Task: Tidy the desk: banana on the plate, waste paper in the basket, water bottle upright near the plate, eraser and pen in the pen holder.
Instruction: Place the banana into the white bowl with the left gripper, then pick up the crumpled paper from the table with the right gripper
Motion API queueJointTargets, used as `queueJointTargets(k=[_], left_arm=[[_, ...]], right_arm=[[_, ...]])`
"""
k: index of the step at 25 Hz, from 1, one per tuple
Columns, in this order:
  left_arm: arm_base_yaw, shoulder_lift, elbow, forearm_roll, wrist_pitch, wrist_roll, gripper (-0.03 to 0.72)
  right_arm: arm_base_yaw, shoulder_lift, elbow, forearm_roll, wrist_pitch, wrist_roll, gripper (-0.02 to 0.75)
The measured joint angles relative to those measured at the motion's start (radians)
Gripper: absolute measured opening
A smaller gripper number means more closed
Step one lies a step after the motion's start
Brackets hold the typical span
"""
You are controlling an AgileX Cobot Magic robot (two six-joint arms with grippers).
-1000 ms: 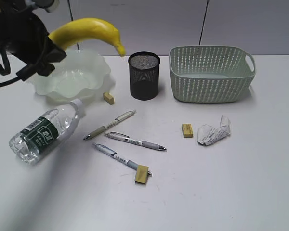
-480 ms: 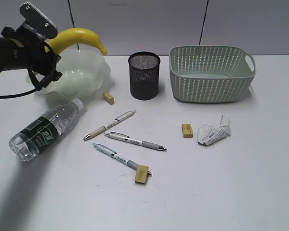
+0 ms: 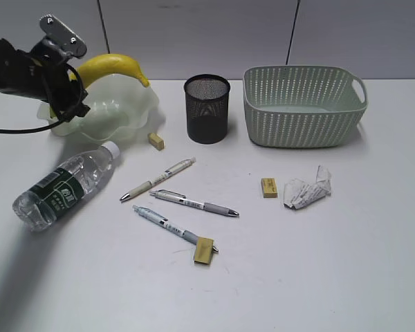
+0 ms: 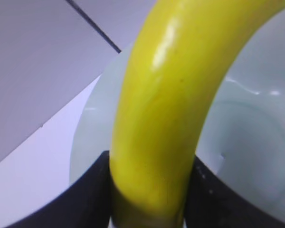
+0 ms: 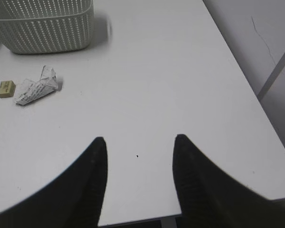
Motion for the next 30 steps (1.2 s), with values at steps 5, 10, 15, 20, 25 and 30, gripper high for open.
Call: queueJointTargets(k=[5,10,15,20,25,30], left_arm=[[0.021,0.0,-0.025,-0.003,0.087,0.0,0.316],[0.021,0.0,-0.026,-0.007,0.091,0.0,0.323],[0.021,-0.007,-0.026,-0.01,0.09,0.0,0.4],[0.019,-0.072,-0.027,-0.011,0.082,0.0,0.431],[0.018,-0.181,-0.028,-0.061,0.179,0.0,0.433],[0.018,-0.351,-0.028,-0.211,0.391,0.0,0.433]], right_arm=[[0.0,0.0,0.0,0.0,0.0,0.0,0.368],[0.0,0.0,0.0,0.0,0.0,0.0,0.368],[0.0,0.0,0.0,0.0,0.0,0.0,0.368],[0.0,0.0,0.0,0.0,0.0,0.0,0.368],[0.0,0.0,0.0,0.0,0.0,0.0,0.368],[0.0,0.0,0.0,0.0,0.0,0.0,0.368]])
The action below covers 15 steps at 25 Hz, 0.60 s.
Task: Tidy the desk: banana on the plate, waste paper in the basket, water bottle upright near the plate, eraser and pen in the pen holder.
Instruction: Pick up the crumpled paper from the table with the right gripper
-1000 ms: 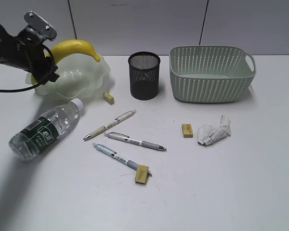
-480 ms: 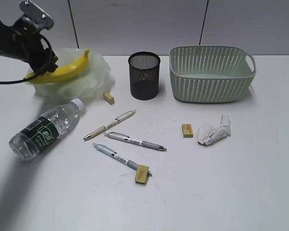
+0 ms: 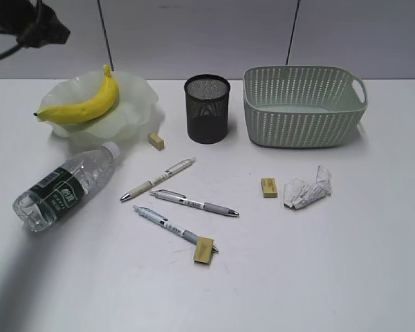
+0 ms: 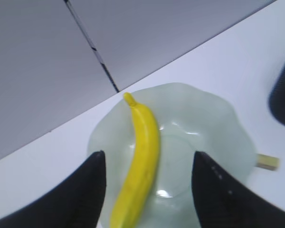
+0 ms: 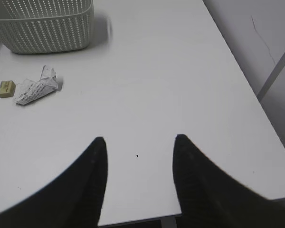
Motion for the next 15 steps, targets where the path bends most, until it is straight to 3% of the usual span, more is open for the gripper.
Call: queueJointTargets(k=[3,8,15], left_arm=[[0.0,-0.123,0.0,-0.063,0.163,-0.027,0.433],[0.012,-0.342,0.0,-0.073,0.402,-0.2,0.433],[0.018,-0.623,0.009,0.103,0.724,-0.432,0.391]], right_arm=[[0.0,0.0,0.0,0.0,0.0,0.0,0.368],[0.0,0.0,0.0,0.0,0.0,0.0,0.368],[0.0,0.0,0.0,0.0,0.0,0.0,0.368]])
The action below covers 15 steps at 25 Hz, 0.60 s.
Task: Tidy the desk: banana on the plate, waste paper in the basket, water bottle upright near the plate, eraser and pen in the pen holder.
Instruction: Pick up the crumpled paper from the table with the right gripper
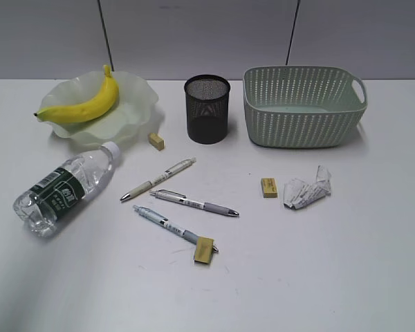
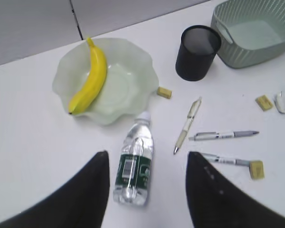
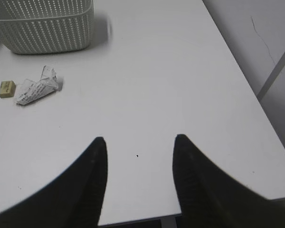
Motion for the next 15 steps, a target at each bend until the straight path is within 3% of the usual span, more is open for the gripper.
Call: queueJointTargets(k=[6,15], left_arm=[[0.0,-0.324,0.154,0.055,0.078,-0.077,0.347],[0.0,-0.803,0.605,0.062,0.084,-0.109,0.34]], right_arm=[[0.0,0.0,0.0,0.0,0.0,0.0,0.368],[0.0,0.0,0.0,0.003,0.0,0.0,0.368]])
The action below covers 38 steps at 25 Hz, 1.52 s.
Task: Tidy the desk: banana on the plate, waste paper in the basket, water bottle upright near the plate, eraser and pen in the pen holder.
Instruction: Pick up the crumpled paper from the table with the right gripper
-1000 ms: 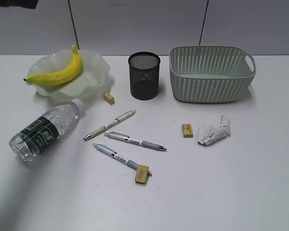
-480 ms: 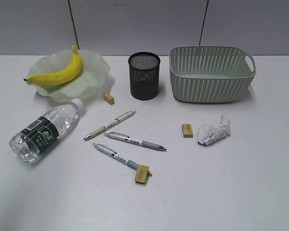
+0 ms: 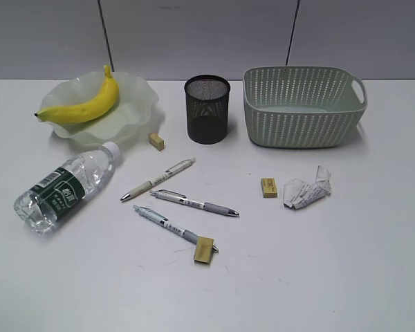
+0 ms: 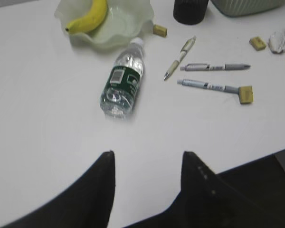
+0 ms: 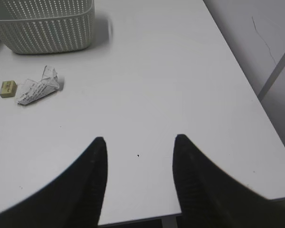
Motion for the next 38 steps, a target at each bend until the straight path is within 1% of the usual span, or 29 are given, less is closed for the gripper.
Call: queueJointTargets(k=[3,4,9,15,19,22,25,28,31,34,36,38], left_arm=[[0.0,-0.139,0.13,0.004,0.002,0.0,0.34],[0.0,-0.171,0.139,0.006,-0.002,0.0,0.34],[0.0,-0.299,0.157,0.007,-0.061,0.0,0.339],[0.0,-0.303,0.173,0.011,-0.092,-0.001,0.339],[0.0,-0.303,0.173,0.011,-0.094,-0.001,0.339],[0.0,-0.303,0.173,0.012,-0.095,-0.001,0.339],[0.0,-0.303,0.173,0.013,-0.096,-0.001,0.339],[0.0,-0.303,0.173,0.014,-0.096,-0.001,0.339],[0.0,-0.303,0.173,0.014,-0.096,-0.001,0.339],[0.0,-0.303,0.173,0.014,-0.097,-0.001,0.339],[0.0,-0.303,0.173,0.014,-0.097,-0.001,0.339],[0.0,-0.303,0.173,0.014,-0.098,-0.001,0.339]], right_arm=[[0.0,0.0,0.0,0.001,0.0,0.0,0.368],[0.0,0.0,0.0,0.001,0.0,0.0,0.368],[0.0,0.0,0.0,0.001,0.0,0.0,0.368],[0.0,0.0,0.0,0.002,0.0,0.0,0.368],[0.0,0.002,0.0,0.051,-0.001,-0.005,0.368],[0.0,0.053,-0.012,0.092,-0.019,-0.068,0.368],[0.0,0.151,-0.028,0.145,-0.116,-0.152,0.368],[0.0,0.294,-0.042,0.254,-0.213,-0.277,0.368],[0.014,0.48,-0.069,0.385,-0.251,-0.442,0.368],[0.047,0.678,-0.124,0.461,-0.277,-0.51,0.372],[0.055,0.823,-0.165,0.485,-0.283,-0.524,0.41],[0.056,0.965,-0.207,0.505,-0.278,-0.526,0.494]])
